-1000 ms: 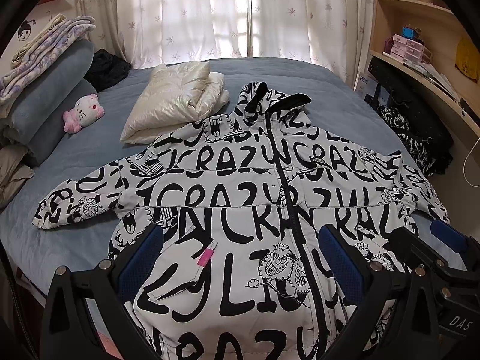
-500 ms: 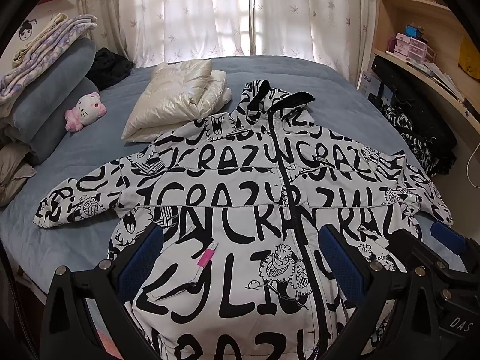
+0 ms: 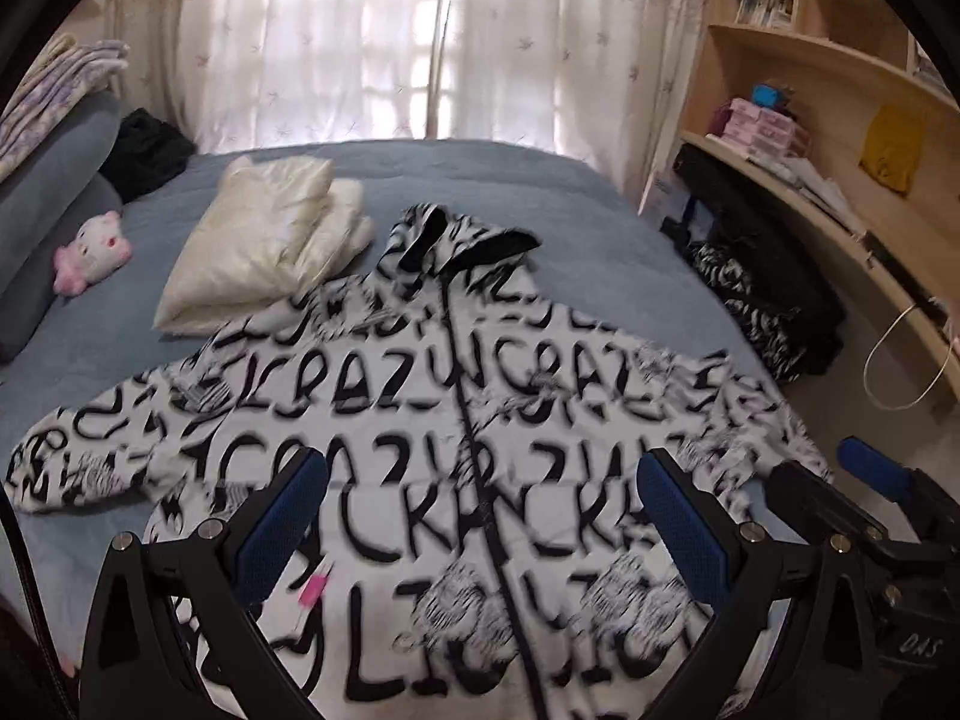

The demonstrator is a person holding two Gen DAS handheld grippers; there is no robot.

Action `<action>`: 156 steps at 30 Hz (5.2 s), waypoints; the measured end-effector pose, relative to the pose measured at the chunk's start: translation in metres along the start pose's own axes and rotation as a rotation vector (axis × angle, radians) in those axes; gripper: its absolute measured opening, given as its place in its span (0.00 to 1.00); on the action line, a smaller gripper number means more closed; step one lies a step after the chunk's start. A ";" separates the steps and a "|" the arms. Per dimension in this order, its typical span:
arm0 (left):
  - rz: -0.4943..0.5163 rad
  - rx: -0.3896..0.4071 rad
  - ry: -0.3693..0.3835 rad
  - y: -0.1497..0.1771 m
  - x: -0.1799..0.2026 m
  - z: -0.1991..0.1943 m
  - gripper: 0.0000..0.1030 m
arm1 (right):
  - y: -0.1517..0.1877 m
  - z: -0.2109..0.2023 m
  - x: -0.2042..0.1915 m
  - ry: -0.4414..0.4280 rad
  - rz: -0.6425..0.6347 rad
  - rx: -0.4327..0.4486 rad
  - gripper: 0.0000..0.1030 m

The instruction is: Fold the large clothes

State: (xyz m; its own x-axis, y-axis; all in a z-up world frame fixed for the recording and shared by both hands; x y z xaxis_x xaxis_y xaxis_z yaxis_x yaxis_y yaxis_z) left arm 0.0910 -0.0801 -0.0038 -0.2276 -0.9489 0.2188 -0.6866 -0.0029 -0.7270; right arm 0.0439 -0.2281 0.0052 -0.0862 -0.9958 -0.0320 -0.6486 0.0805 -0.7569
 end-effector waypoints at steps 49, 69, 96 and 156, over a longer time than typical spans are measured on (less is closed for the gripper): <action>0.205 -0.204 -0.017 0.021 0.210 0.281 0.94 | 0.141 0.166 0.428 0.149 1.159 -0.426 0.85; 0.111 -0.097 -0.044 -0.006 0.112 0.222 0.92 | -0.023 0.117 0.337 0.315 0.616 0.032 0.06; -0.002 -0.202 0.028 0.052 0.007 0.220 0.92 | 0.107 0.163 0.113 -0.182 0.397 -0.176 0.47; -0.221 -0.359 -0.020 0.021 -0.105 0.312 0.65 | 0.016 0.247 0.224 0.055 0.481 -0.267 0.65</action>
State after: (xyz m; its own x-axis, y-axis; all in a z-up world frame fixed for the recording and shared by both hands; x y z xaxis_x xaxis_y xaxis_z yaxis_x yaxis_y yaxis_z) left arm 0.3157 -0.0793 -0.2454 -0.0364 -0.9437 0.3287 -0.9154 -0.1005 -0.3899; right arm 0.2010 -0.4606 -0.1755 -0.4553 -0.8405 -0.2938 -0.6949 0.5418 -0.4728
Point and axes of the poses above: each gripper's, at about its wrist camera, not at the fingertips, and z roughly the way its jaws point, x to its right, y to its underside, the point moved 7 cm from there along z, roughly the way its jaws point, and after that the axes turned 7 degrees about y, right-handed, at the moved point
